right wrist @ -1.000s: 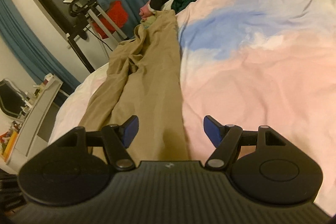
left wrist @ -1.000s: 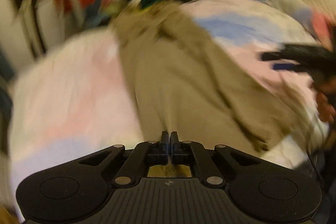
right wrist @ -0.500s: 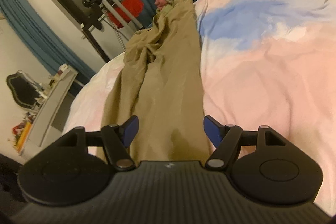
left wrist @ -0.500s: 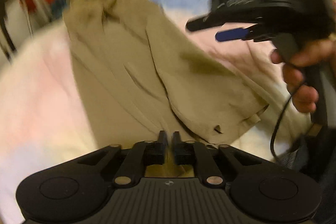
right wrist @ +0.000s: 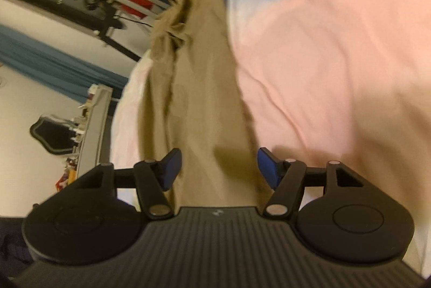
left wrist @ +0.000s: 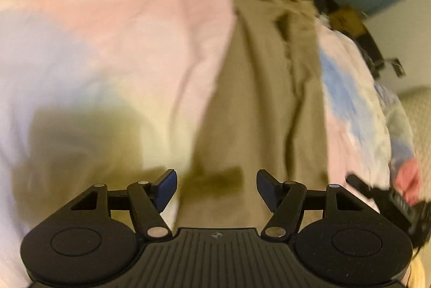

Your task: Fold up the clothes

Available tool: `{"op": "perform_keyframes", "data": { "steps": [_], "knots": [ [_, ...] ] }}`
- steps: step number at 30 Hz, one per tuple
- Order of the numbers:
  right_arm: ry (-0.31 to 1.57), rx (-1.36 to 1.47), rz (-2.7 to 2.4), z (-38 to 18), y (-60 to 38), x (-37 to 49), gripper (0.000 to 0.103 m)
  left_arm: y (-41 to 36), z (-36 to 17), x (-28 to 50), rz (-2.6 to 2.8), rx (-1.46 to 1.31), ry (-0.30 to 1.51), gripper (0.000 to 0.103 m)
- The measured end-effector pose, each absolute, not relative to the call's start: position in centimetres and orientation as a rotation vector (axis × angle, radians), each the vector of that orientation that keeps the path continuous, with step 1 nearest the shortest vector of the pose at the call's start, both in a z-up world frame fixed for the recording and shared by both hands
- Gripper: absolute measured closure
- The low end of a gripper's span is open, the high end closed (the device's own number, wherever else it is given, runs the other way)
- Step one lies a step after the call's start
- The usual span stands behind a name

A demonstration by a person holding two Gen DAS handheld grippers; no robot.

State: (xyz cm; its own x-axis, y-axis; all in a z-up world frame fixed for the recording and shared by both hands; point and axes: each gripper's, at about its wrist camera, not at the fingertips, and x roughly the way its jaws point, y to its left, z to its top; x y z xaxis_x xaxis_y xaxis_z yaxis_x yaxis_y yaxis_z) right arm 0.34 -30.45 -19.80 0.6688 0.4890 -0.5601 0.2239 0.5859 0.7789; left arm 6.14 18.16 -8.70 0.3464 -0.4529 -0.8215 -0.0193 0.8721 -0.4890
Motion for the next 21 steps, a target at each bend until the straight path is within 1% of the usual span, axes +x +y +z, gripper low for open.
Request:
{"op": "perform_keyframes", "data": {
  "steps": [2,3,5,7,8,9,12,14,17,18,19,21],
  "knots": [
    [0.885,1.004,0.172,-20.8,-30.4,0.0,0.046,18.7,-9.5,6.6,-0.265,-0.484,1.218,0.037],
    [0.899,1.026,0.168,-21.3,-30.4,-0.2,0.048,18.9,-9.7,6.8,-0.268,-0.5,1.231,0.038],
    [0.928,1.069,0.161,-22.4,-30.4,-0.5,0.057,19.0,-9.7,6.7,-0.285,-0.506,1.234,0.039],
    [0.956,1.091,0.186,-22.8,-29.8,-0.6,0.066,18.9,-9.6,6.4,-0.31,-0.508,1.228,0.049],
    [0.97,1.102,0.2,-23.1,-29.5,-0.7,0.069,18.6,-9.9,5.8,-0.333,-0.516,1.22,0.063],
    [0.971,1.115,0.218,-23.1,-29.4,-0.8,0.069,18.2,-10.3,5.2,-0.355,-0.523,1.211,0.07],
    [0.967,1.159,0.27,-22.9,-29.0,-1.1,0.069,17.2,-10.4,4.3,-0.435,-0.527,1.182,0.077],
    [0.965,1.159,0.28,-22.6,-28.8,-1.7,0.069,16.9,-10.2,3.9,-0.442,-0.505,1.174,0.077],
    [0.98,1.077,0.238,-22.3,-28.5,-2.4,0.068,16.8,-10.5,4.0,-0.398,-0.49,1.2,0.076],
    [0.985,1.052,0.227,-22.3,-28.2,-2.5,0.068,16.3,-11.0,4.4,-0.38,-0.487,1.212,0.07],
    [0.988,1.028,0.217,-22.3,-28.0,-2.6,0.071,15.5,-11.6,5.1,-0.362,-0.481,1.222,0.066],
    [0.995,0.979,0.197,-22.3,-27.6,-2.7,0.07,15.3,-12.4,5.6,-0.337,-0.47,1.24,0.054]
  ]
}}
